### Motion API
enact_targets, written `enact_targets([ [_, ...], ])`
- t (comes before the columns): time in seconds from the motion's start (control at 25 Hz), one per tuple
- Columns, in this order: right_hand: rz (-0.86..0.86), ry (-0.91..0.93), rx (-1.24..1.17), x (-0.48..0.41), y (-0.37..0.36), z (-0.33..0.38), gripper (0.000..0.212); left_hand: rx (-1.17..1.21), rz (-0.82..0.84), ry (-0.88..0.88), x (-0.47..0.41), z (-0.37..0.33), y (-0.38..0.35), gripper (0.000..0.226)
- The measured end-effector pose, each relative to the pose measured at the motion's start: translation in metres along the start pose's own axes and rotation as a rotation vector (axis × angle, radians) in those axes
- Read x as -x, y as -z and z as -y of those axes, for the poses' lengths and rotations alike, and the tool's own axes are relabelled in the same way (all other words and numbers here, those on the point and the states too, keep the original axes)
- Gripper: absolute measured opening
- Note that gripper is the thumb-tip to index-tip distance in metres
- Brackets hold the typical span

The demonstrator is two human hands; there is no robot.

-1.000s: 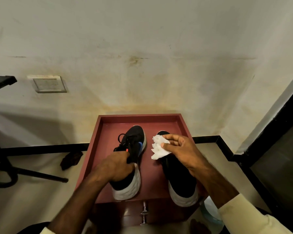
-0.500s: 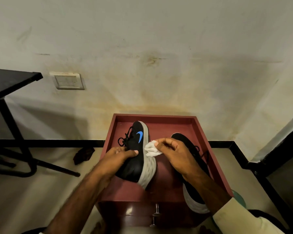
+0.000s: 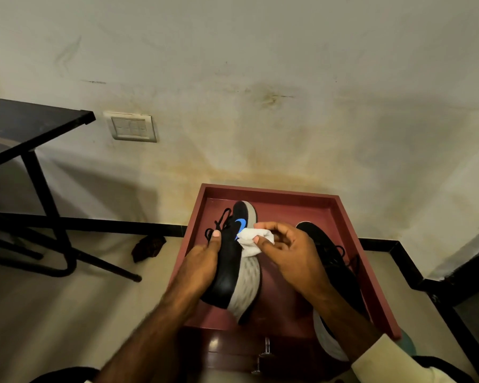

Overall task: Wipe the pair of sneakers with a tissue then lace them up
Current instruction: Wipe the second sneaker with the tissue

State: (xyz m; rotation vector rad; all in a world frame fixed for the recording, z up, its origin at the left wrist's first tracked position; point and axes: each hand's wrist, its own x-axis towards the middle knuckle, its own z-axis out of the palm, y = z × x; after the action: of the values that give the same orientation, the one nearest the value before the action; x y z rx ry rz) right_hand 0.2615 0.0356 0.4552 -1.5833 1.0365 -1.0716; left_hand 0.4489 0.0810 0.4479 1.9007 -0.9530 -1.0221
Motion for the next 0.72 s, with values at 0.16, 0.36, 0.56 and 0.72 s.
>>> enact_targets([
  [0.16,0.129,0.19,0.168,0.006,-0.004,0.01,0.03,-0.043,0.02,-0.166,0.008,-0.001,-0.005,0.075],
  [0.36,-0.029,0.33,0.333,0.0,0.006,0.017,0.027,-0.035,0.054,-0.319,0.014,-0.006,-0.007,0.063],
  [0.56,0.267,0.369,0.303,0.015,0.016,0.025,0.028,0.008,0.058,-0.355,0.011,-0.011,-0.008,0.07],
  [0.72,0.091,0.423,0.398,0.01,0.021,0.026,0.029,-0.008,0.086,-0.396,0.009,-0.015,-0.008,0.071],
])
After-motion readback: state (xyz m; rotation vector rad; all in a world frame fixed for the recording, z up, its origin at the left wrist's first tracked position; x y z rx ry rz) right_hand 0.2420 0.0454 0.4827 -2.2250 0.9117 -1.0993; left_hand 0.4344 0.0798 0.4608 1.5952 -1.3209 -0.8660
